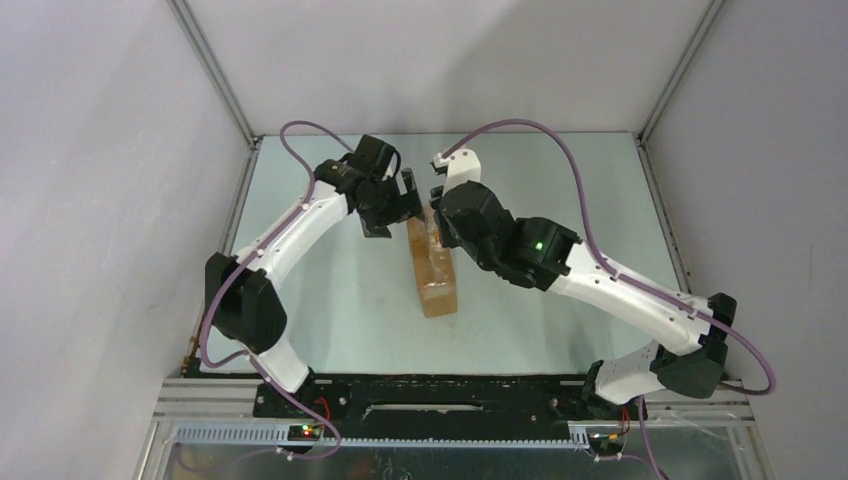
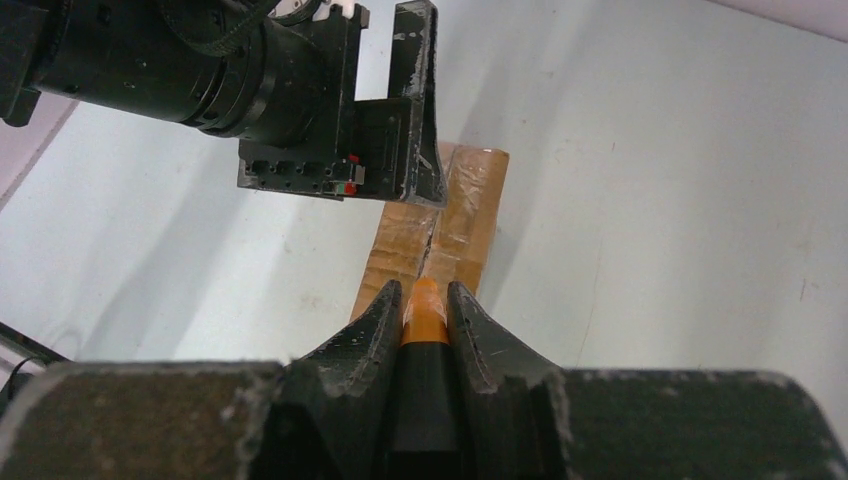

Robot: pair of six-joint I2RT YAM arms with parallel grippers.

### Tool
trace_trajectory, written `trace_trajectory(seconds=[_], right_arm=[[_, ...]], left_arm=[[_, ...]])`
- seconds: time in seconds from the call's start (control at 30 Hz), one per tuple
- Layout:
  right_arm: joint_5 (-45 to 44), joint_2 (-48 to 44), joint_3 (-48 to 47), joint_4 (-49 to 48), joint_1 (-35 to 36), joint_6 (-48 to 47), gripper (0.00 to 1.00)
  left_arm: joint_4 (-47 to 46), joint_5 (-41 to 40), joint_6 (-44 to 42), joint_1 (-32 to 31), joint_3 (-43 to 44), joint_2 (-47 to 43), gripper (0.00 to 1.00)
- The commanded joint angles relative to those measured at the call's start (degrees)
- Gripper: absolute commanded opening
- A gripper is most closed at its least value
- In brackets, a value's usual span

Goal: Unpack the express box
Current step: Cut the express box at the center of the board.

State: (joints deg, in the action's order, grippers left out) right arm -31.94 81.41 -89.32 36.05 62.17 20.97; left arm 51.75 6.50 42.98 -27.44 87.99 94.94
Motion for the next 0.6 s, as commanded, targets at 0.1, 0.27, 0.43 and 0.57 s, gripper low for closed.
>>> trace_trajectory(seconds=[0.1, 0.27, 0.43, 0.57], right_arm=[[-0.7, 0.8, 0.2, -1.7, 0.1, 2.3, 0.0], [0.2, 1.1, 1.4, -1.7, -0.2, 3.5, 0.0], [0.6, 0.4, 3.2, -1.6, -0.3, 4.5, 0.0], [0.8, -0.3, 5.0, -1.9, -0.5, 5.0, 0.0]], left_arm=[[0.3, 1.8, 0.0, -0.8, 2.1, 1.1, 0.9], [-0.4, 1.4, 3.0, -1.4, 0.2, 1.4, 0.81], [-2.0, 1.2, 6.6, -2.1, -2.8, 0.2, 0.73], [-2.5, 0.9, 8.2, -2.8, -3.9, -0.5, 0.67]])
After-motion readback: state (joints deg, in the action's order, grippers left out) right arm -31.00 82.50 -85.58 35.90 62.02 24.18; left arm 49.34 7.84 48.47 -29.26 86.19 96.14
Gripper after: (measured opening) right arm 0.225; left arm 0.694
